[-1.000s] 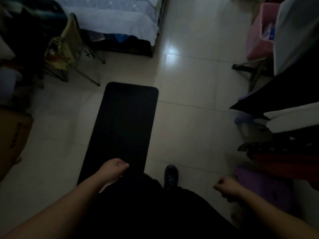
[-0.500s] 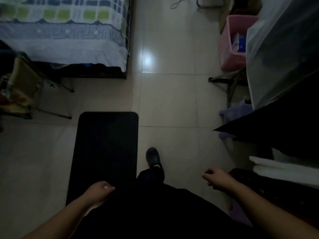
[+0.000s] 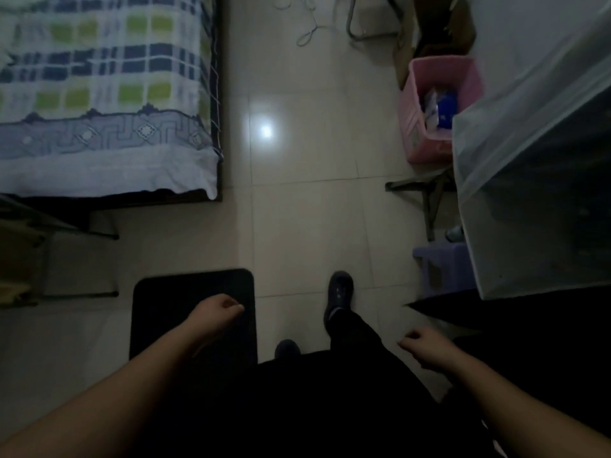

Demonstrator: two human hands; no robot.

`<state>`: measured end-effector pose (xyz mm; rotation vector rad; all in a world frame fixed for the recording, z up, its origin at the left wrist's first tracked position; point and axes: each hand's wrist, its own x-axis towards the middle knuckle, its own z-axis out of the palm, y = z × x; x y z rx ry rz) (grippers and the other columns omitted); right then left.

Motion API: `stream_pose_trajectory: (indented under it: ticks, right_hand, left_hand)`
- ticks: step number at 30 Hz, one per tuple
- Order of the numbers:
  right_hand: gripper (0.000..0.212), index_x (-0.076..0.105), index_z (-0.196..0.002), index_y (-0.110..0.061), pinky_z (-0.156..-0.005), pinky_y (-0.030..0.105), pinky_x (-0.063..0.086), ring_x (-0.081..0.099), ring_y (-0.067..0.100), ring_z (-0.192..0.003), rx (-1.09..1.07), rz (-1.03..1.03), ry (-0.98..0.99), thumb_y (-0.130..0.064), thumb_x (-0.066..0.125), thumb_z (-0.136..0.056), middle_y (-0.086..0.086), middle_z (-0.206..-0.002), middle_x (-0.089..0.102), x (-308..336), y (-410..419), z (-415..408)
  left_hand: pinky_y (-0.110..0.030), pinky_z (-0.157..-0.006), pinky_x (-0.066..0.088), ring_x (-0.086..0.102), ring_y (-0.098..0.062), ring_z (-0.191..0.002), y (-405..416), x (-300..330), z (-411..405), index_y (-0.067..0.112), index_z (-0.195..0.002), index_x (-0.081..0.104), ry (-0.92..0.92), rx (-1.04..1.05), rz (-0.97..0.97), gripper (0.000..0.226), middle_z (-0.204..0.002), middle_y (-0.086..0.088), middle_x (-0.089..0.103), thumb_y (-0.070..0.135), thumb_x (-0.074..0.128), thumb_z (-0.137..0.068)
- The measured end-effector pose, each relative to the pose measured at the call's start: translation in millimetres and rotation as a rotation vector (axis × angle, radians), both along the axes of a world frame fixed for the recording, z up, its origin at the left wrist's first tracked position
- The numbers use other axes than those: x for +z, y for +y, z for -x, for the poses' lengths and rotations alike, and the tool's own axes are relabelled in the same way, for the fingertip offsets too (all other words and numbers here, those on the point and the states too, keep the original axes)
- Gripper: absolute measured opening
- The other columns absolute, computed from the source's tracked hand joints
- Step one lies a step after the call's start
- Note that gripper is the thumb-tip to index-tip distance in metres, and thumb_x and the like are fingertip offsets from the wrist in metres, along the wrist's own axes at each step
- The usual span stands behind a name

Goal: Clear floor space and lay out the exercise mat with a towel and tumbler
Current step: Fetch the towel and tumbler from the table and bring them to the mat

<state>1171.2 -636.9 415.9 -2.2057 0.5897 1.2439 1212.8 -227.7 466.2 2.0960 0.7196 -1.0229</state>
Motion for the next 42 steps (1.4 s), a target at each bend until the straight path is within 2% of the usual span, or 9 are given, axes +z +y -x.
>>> stream_pose_trajectory:
  ticks: [4, 7, 12, 21, 26, 30, 35, 38, 42]
  right_hand:
    - [0.03, 0.057, -0.055, -0.011, -0.054, 0.027, 0.034, 0.05, 0.015, -0.055, 0.127, -0.045, -0.023, -0.028, 0.063, -0.079, 0.003, -0.055, 0.054, 2.5, 16.4, -96.9]
    - [0.031, 0.069, -0.079, -0.005, -0.062, 0.027, 0.04, 0.057, 0.016, -0.067, 0.192, -0.095, -0.063, -0.035, 0.063, -0.082, 0.009, -0.068, 0.064, 7.3, 25.7, -173.9]
    - [0.023, 0.067, -0.083, -0.014, -0.064, 0.033, 0.05, 0.067, 0.026, -0.078, 0.098, -0.104, -0.086, -0.037, 0.066, -0.079, 0.009, -0.083, 0.069, 14.4, 26.9, -277.7]
    - [0.013, 0.062, -0.095, -0.007, -0.052, 0.025, 0.041, 0.057, 0.021, -0.07, -0.038, -0.117, -0.037, -0.019, 0.06, -0.091, 0.013, -0.084, 0.059, 32.7, 60.1, -403.2]
    - [0.015, 0.065, -0.091, -0.003, -0.055, 0.028, 0.041, 0.057, 0.023, -0.068, 0.02, -0.03, -0.007, -0.018, 0.061, -0.09, 0.014, -0.076, 0.059, 45.1, 85.1, -436.5]
    - [0.018, 0.071, -0.082, -0.012, -0.072, 0.029, 0.049, 0.066, 0.021, -0.08, 0.177, 0.072, 0.001, -0.028, 0.063, -0.088, 0.007, -0.083, 0.072, 50.5, 97.0, -457.6]
    - [0.031, 0.055, -0.058, -0.017, -0.059, 0.028, 0.038, 0.056, 0.015, -0.065, 0.233, 0.108, 0.036, -0.024, 0.064, -0.088, 0.003, -0.064, 0.06, 50.8, 103.3, -505.6]
    - [0.034, 0.048, -0.058, -0.015, -0.057, 0.029, 0.036, 0.049, 0.02, -0.055, 0.105, 0.095, 0.079, -0.015, 0.063, -0.089, 0.008, -0.057, 0.05, 42.2, 100.3, -547.6]
    - [0.023, 0.053, -0.07, -0.011, -0.047, 0.02, 0.033, 0.047, 0.018, -0.054, 0.108, 0.047, 0.068, -0.018, 0.061, -0.09, 0.008, -0.063, 0.05, 26.8, 99.2, -630.8]
  left_hand:
    - [-0.037, -0.086, 0.053, 0.066, -0.03, -0.095, -19.0, 9.7, -49.3, 0.011, -0.103, 0.069, -0.013, 0.045, -0.008, 0.022, -0.101, -0.015, 0.07, 0.026, 0.06, -0.089]
    - [-0.033, -0.078, 0.052, 0.065, -0.022, -0.085, -23.5, 17.1, -79.9, 0.016, -0.097, 0.069, 0.015, 0.083, -0.001, 0.018, -0.093, -0.008, 0.069, 0.029, 0.062, -0.088]
    - [-0.027, -0.062, 0.043, 0.057, -0.017, -0.067, -16.4, 15.2, -109.1, 0.014, -0.092, 0.069, 0.05, 0.171, 0.007, 0.014, -0.078, -0.005, 0.064, 0.026, 0.062, -0.088]
    - [-0.022, -0.047, 0.027, 0.041, -0.016, -0.042, 71.3, -30.9, -180.8, 0.008, -0.068, 0.06, 0.195, 0.284, 0.064, 0.024, -0.045, -0.001, 0.048, 0.016, 0.057, -0.091]
    - [-0.022, -0.049, 0.03, 0.044, -0.017, -0.049, 150.9, -29.3, -277.8, 0.01, -0.068, 0.052, 0.19, 0.197, 0.014, 0.024, -0.058, -0.004, 0.048, 0.018, 0.054, -0.091]
    - [-0.03, -0.07, 0.044, 0.056, -0.024, -0.073, 200.7, -13.3, -391.2, 0.014, -0.071, 0.057, 0.093, 0.093, -0.087, 0.022, -0.075, -0.01, 0.058, 0.02, 0.055, -0.092]
    - [-0.036, -0.078, 0.052, 0.061, -0.025, -0.078, 194.3, 5.6, -519.8, 0.019, -0.075, 0.06, -0.1, 0.076, -0.093, 0.017, -0.083, -0.008, 0.064, 0.025, 0.055, -0.09]
    - [-0.029, -0.071, 0.045, 0.061, -0.017, -0.081, 164.8, 7.7, -569.8, 0.019, -0.089, 0.067, -0.102, -0.197, -0.059, 0.02, -0.091, -0.003, 0.066, 0.032, 0.052, -0.091]
    - [-0.031, -0.083, 0.05, 0.062, -0.017, -0.093, 119.1, 3.1, -631.6, 0.016, -0.108, 0.066, -0.012, -0.342, -0.002, 0.031, -0.103, -0.004, 0.067, 0.038, 0.051, -0.091]
